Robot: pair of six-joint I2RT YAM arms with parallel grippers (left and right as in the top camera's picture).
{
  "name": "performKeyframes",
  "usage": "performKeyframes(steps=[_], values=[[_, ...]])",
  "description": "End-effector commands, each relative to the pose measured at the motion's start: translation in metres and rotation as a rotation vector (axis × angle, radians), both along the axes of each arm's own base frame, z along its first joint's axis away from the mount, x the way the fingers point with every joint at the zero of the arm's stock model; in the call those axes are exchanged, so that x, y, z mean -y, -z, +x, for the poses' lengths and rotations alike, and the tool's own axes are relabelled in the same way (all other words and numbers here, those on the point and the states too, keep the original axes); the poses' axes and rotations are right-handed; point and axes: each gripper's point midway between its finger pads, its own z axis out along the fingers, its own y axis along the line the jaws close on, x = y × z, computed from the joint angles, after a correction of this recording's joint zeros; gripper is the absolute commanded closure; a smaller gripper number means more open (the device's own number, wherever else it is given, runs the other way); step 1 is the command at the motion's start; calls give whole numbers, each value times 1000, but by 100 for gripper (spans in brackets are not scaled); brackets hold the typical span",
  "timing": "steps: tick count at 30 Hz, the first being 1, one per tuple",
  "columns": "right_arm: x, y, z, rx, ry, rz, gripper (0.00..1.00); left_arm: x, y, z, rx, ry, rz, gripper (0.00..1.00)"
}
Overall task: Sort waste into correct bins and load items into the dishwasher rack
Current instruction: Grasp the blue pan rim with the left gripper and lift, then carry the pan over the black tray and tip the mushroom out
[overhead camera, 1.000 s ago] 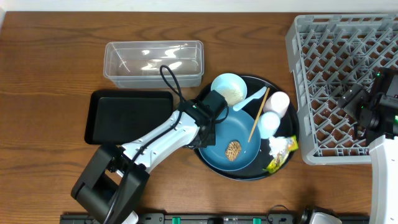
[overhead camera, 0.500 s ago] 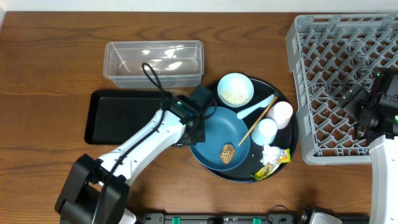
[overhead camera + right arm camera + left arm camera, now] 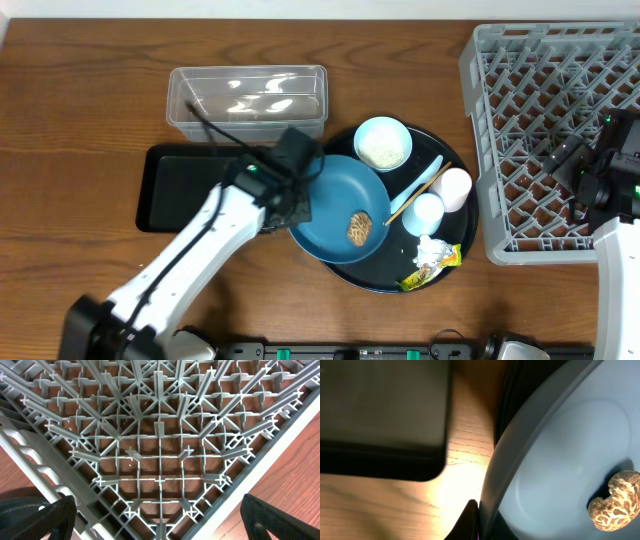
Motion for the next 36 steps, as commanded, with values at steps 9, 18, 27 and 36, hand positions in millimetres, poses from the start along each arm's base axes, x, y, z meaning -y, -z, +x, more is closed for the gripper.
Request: performKeyframes(steps=[9, 18, 27, 36], values=[[3, -6, 1, 11, 3, -10, 1, -47, -25, 9, 100, -51, 100, 94], [3, -6, 1, 11, 3, -10, 1, -133, -63, 13, 149, -221, 401, 94], [3, -6, 1, 11, 3, -10, 1, -183, -95, 35, 227, -372, 425, 94], [3, -6, 1, 11, 3, -10, 1, -250, -103, 27, 234, -578, 547, 94]])
